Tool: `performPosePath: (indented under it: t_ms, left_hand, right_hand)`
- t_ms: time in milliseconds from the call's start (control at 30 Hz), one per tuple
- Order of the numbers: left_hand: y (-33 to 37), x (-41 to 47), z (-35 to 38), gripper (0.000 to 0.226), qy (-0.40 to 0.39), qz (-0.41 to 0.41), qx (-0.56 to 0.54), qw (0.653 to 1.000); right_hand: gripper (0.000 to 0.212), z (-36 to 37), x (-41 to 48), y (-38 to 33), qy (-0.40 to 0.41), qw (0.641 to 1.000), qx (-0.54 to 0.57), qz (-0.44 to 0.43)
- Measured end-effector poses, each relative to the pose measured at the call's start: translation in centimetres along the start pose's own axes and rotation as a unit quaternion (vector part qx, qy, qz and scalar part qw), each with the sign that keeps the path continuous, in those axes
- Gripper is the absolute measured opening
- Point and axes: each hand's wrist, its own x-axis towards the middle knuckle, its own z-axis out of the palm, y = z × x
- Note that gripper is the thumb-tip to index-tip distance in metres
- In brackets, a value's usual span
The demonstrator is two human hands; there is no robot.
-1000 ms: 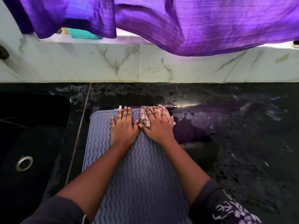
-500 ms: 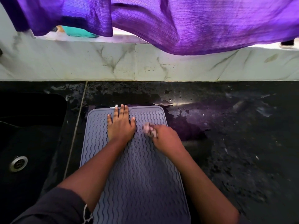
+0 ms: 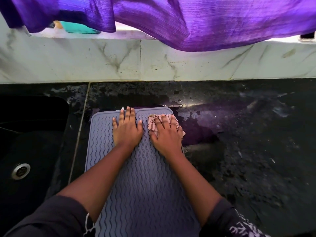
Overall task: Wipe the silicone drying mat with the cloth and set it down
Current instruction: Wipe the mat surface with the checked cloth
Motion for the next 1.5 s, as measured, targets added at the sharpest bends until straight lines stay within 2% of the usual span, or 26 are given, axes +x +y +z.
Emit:
performPosePath:
  t_ms: [200, 267, 333, 400, 467, 667, 933, 1267, 1400, 1500]
  left_hand:
    - [0.2, -0.1, -0.2, 0.063, -0.004, -0.002, -0.004, 1.000]
    - [0.2, -0.1, -0.2, 0.063, -0.004, -0.003, -0.004, 1.000]
    - [0.2, -0.1, -0.2, 0.064, -0.001, -0.005, -0.002, 1.000]
    - [0.2, -0.1, -0.1, 0.064, -0.002, -0.005, 0.001, 1.000]
    - [0.2, -0.2, -0.1, 0.064, -0.002, -0.004, 0.004, 1.000]
    - [0.2, -0.2, -0.1, 0.063, 0.002, -0.002, -0.004, 1.000]
    - [0.3, -0.2, -0.1, 0.063, -0.002, -0.008, 0.000, 1.000]
    - [0.4, -0.3, -0.4, 0.063, -0.012, -0.010, 0.000, 1.000]
    - [0.3, -0.4, -0.4, 0.063, -0.011, -0.015, -0.006, 1.000]
    - [0.4, -0.3, -0.4, 0.063, -0.008, -0.011, -0.001, 1.000]
  right_hand:
    - [0.043, -2.1, -1.6, -0.5, -0.023, 0.997, -0.068, -0.027]
    - [0.035, -2.9, -3.1, 0.0, -0.053, 0.996, -0.056, -0.033]
    - [0.032, -3.8, -3.5, 0.4, -0.071, 0.997, 0.001, -0.008]
    - [0.040, -4.2, -2.9, 0.1, -0.030, 0.998, 0.053, 0.012]
    - [0.048, -3.4, -1.3, -0.5, 0.012, 0.999, 0.046, 0.003]
    - [0.053, -0.5, 0.7, -0.2, 0.021, 1.000, -0.006, -0.001]
    - [0.046, -2.1, -1.3, 0.2, 0.004, 0.998, -0.044, -0.033]
    - [0.040, -2.8, -0.1, 0.0, -0.017, 0.999, -0.027, -0.020]
    - [0.048, -2.1, -4.4, 0.9, -0.018, 0.998, -0.028, -0.045]
    - [0.048, -0.5, -8.6, 1.7, 0.036, 0.996, -0.057, -0.051]
